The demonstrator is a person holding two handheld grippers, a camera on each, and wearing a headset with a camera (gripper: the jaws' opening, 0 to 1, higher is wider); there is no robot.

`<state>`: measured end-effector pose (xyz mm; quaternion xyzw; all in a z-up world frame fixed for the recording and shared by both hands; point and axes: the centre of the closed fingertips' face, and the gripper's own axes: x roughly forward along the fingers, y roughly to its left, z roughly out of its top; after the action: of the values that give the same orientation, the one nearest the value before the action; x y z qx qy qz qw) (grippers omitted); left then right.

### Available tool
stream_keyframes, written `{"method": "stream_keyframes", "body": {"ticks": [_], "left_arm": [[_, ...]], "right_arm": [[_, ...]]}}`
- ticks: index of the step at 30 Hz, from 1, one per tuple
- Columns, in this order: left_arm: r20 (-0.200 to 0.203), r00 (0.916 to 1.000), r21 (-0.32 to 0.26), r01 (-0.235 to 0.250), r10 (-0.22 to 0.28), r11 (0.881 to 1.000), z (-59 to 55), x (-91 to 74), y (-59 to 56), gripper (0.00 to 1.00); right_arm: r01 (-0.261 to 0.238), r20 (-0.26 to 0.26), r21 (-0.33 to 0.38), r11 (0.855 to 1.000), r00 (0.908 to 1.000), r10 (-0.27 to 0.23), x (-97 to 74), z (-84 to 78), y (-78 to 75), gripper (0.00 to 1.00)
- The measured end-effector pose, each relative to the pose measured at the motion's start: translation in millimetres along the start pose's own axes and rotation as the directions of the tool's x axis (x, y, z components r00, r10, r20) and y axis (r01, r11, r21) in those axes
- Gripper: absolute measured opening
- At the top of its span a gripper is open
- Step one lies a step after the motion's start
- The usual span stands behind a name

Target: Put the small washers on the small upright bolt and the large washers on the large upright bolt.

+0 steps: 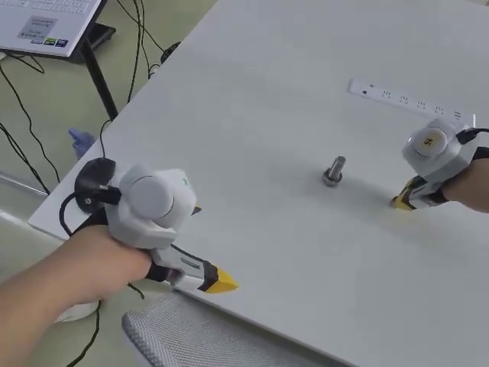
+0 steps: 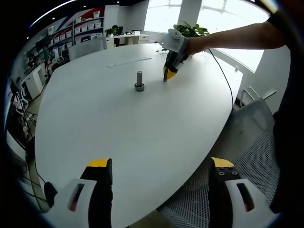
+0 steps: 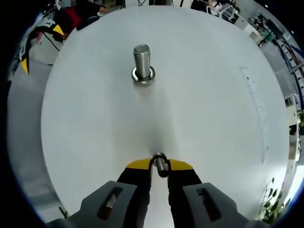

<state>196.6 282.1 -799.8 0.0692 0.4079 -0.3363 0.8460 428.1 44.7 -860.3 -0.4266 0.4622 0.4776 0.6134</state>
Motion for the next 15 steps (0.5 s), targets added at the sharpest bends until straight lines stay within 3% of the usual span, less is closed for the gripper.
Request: {"method": "stream_keyframes", "body": {"ticks": [6,15], "left_arm": [[-0.001,1.0,0.001,-0.005,0.005,1.0,-0.3,-3.1,1.0,0.82],[-0.008,1.0,-0.004,-0.005,0.005,1.0,-4.8,-4.4,-0.9,0.82]], "right_arm": [[-0.005,-0.001,0.005,1.0,1.0,0.005,-0.1,-1.1,-0.3,0.15],[-0.007,0.024,0.022,1.0,0.9997,0.006,-1.1,1.9,-1.5,0.28]]}}
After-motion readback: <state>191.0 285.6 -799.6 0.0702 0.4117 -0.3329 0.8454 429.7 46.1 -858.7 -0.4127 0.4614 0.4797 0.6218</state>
